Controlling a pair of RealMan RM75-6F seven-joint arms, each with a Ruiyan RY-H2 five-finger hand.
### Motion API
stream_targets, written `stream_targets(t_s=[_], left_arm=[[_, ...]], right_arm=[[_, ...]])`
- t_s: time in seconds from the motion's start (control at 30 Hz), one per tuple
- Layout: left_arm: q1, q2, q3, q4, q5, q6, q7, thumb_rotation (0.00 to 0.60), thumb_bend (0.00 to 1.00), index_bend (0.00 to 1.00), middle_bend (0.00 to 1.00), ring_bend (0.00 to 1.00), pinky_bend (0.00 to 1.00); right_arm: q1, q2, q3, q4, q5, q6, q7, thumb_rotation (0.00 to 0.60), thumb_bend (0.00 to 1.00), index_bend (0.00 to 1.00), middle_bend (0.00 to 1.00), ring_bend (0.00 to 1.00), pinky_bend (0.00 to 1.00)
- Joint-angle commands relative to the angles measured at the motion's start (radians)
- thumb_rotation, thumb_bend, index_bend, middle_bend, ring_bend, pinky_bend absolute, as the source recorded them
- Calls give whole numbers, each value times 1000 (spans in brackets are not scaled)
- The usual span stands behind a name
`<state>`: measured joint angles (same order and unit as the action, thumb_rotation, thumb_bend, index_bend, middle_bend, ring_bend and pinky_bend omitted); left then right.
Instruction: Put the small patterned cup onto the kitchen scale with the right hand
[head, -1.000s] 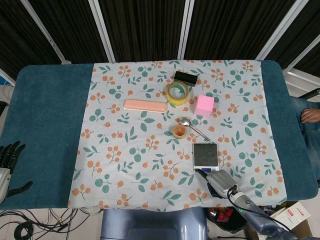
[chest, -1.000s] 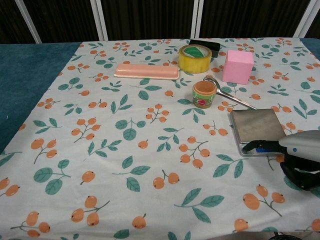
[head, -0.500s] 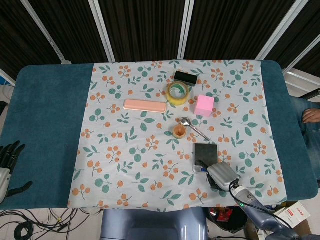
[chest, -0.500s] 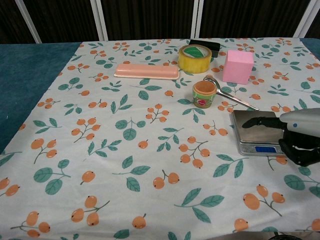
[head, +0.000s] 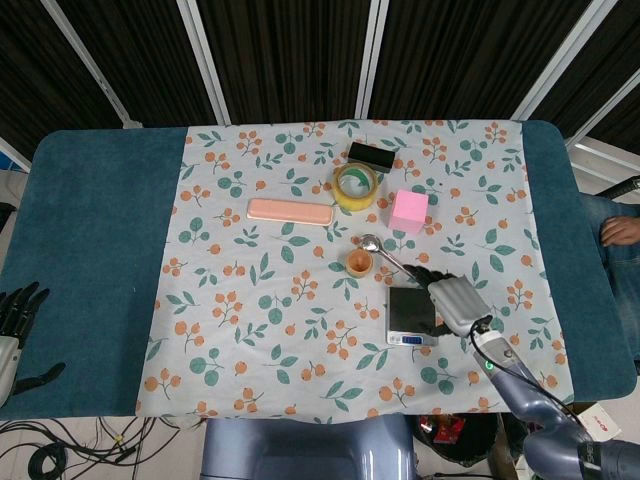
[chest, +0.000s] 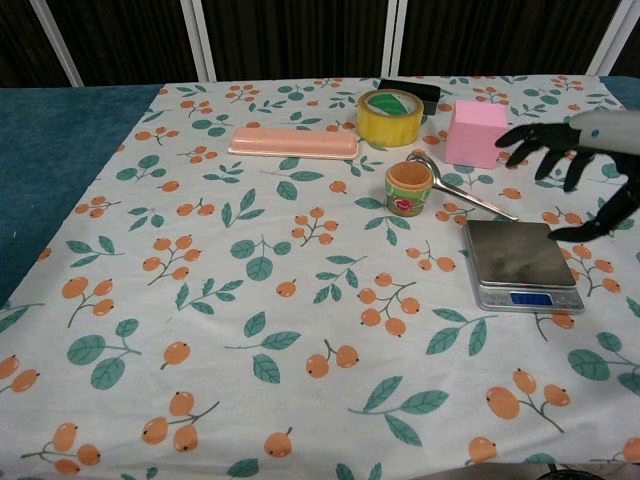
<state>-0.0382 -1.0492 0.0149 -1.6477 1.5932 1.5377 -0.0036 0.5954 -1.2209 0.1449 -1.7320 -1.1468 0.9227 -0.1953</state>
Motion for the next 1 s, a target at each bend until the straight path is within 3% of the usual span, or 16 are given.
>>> stream_targets(t_s=[0.03, 0.3, 0.6, 1.0], left_arm=[[-1, 1, 0, -1, -2, -2, -2, 600, 108, 0, 0, 0, 0], [-2, 2, -2, -2, -8, -6, -5, 600, 108, 0, 0, 0, 0], [-3, 5, -4, -4, -15, -10, -14, 600, 107, 0, 0, 0, 0], [-3, 10, -4, -7, -22, -17, -28, 600, 115, 0, 0, 0, 0]], right_arm=[[46, -48, 60, 90, 62, -30, 42, 600, 127, 5, 54, 122, 223], [120, -180, 106, 269, 102, -98, 107, 600, 127, 13, 90, 141, 222], [202, -336, 138, 459, 90, -142, 158, 600, 173, 146, 216, 281, 242], [244, -435, 132, 567, 44, -160, 202, 600, 197, 209, 272, 333, 267]])
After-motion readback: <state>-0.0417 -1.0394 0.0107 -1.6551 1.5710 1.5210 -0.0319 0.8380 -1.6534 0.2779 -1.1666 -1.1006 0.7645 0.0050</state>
